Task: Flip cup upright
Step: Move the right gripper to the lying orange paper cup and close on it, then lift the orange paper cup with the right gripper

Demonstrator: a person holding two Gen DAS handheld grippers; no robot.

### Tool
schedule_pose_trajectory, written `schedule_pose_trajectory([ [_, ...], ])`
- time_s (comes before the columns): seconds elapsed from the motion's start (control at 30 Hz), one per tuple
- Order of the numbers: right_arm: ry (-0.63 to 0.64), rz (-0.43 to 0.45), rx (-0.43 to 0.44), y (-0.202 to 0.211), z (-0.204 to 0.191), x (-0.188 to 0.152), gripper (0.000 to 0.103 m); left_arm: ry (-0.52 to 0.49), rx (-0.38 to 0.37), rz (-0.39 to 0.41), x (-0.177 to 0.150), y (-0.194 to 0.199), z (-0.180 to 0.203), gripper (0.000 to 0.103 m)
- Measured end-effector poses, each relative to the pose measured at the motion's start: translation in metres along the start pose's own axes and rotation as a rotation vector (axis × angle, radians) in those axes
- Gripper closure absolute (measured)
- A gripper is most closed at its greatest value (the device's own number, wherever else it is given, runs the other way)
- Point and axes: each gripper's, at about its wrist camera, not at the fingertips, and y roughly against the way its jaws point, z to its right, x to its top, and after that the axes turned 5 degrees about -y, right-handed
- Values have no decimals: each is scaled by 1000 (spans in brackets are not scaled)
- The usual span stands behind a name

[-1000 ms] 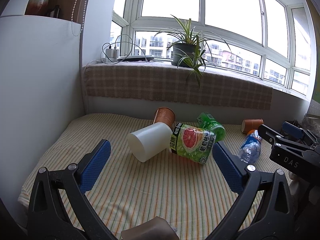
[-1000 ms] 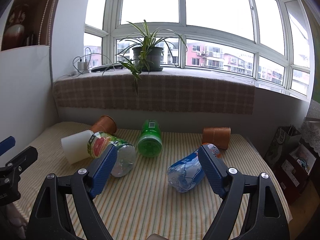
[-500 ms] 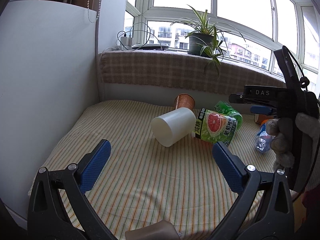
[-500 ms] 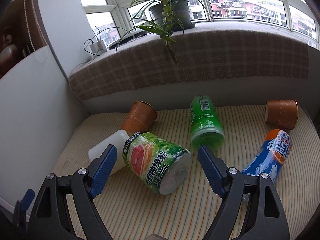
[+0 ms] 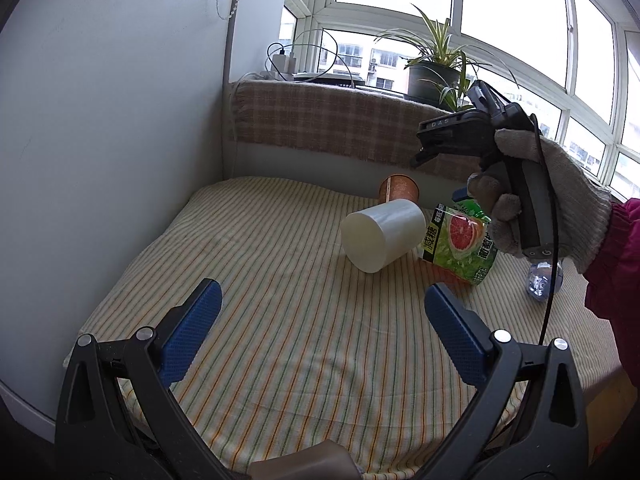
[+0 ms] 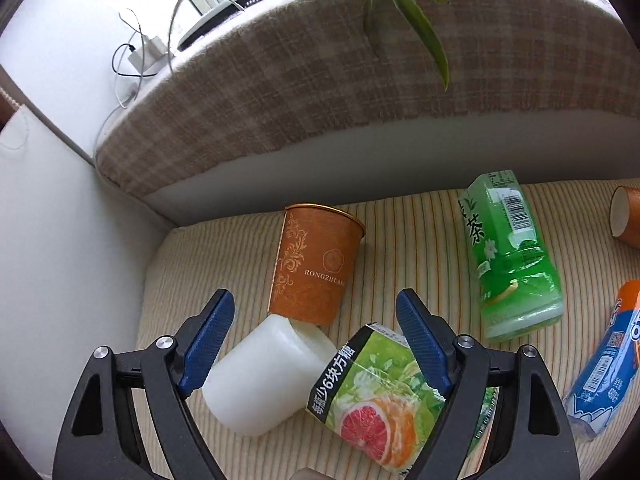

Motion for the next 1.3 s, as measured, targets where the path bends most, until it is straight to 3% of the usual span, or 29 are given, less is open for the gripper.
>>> schedule_pose_trajectory([
  [0.17, -65, -70, -59, -31, -7, 14, 20, 26, 19, 1, -3, 1, -18, 0],
  [0.63, -90, -132, -169, -75, -16, 22, 21, 91, 79, 5, -10, 5, -63, 0],
  [0.8, -125, -161, -159, -85, -6, 19, 29, 93, 80, 8, -9, 5, -64, 0],
  [0.9, -134, -179, -128, -92, -5, 20, 41, 92, 79, 8, -8, 5, -63, 0],
  [1.3, -47, -105, -110, -60, -17, 20, 42, 72, 79, 10, -7, 7, -55, 0],
])
